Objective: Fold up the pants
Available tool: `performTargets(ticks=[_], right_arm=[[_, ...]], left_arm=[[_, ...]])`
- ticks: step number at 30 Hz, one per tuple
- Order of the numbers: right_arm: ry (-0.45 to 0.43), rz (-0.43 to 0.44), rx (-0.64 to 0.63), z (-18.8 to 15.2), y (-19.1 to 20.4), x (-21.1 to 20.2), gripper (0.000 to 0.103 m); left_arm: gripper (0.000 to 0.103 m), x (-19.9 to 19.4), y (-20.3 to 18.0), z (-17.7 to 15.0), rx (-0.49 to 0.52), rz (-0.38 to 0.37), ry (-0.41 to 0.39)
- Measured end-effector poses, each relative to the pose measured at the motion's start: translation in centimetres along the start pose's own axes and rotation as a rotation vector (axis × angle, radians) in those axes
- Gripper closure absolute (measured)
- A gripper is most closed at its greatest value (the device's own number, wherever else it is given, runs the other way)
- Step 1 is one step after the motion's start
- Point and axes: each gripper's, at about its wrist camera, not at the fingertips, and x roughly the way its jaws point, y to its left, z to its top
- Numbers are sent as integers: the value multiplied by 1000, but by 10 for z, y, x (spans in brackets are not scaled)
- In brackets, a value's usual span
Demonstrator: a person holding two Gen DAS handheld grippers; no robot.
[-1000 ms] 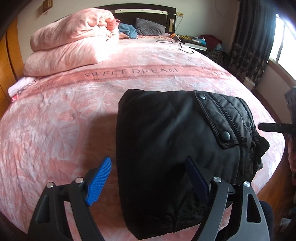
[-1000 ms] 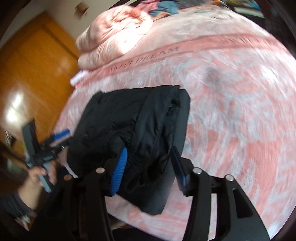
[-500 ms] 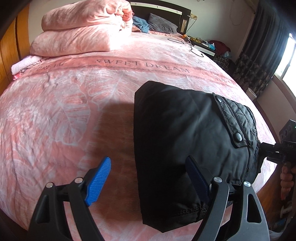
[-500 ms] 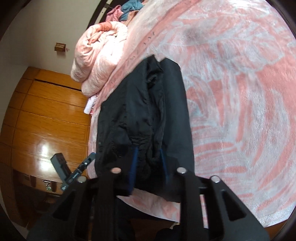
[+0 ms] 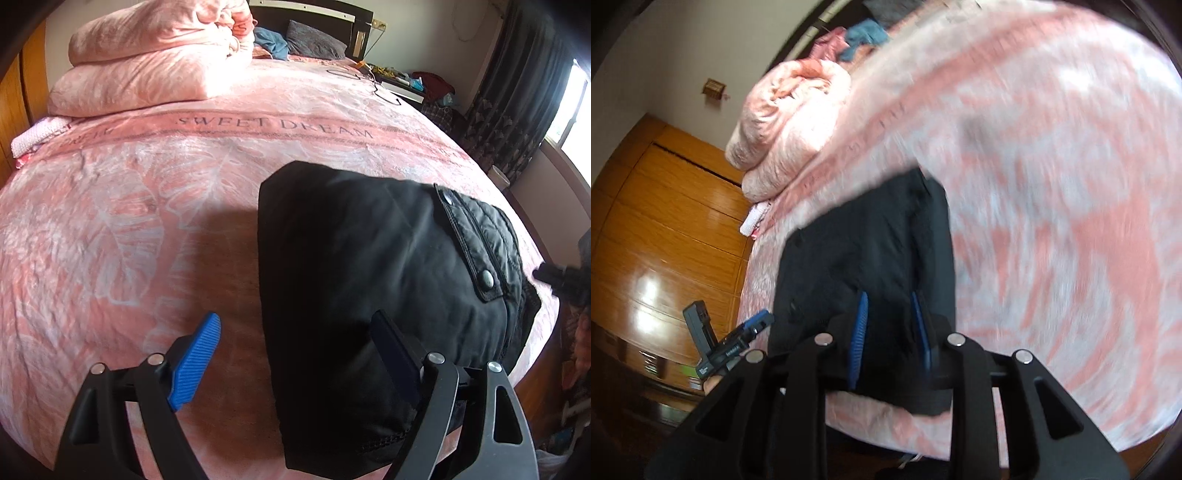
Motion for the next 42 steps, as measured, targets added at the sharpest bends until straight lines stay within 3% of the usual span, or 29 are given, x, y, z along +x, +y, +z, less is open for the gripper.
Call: performTargets(ticks=[3,7,9,13,15,18,21,24,25,26,29,31,32,35,38,42], right_arm=[[-6,35,-32,29,18,10,78],[82,24,-27,58,18,58,78],[107,-29,-5,67,5,75,100],[134,-68,19,67,-8,83,101],[77,-63,-4,60,1,59,67],[43,-36,-37,34,9,28,62],[82,-29,-41,3,8,19,56],[138,-96,-54,-21,-1,29,54],[159,-126,-49,-26,-8,35,51],[185,-143,-25,-29,-16,40,39],[159,-125,23,-24,-27,28,37],[122,-65,71,-16,-32,15,22],[126,-34,106,-11,-36,14,4],[159,66,183,-1,-49,17,4],[213,156,194,6,-54,30,4],[286,187,176,12,-55,49,3]], left_arm=[[18,3,2,4,-6,3,2],[18,10,1,7,-11,1,15],[17,11,0,7,-11,0,17],[15,12,3,10,-14,-26,41],[13,8,12,15,-30,-44,45],[6,6,30,20,-76,-98,77],[6,12,53,23,-170,-192,143],[5,22,65,22,-216,-217,197],[5,27,65,21,-215,-222,223],[5,32,64,19,-215,-242,256],[5,40,63,16,-209,-307,304],[4,42,66,16,-220,-363,316],[4,45,71,16,-247,-415,325],[4,60,81,18,-308,-534,355],[4,76,91,20,-366,-574,368],[4,87,102,22,-409,-604,361]])
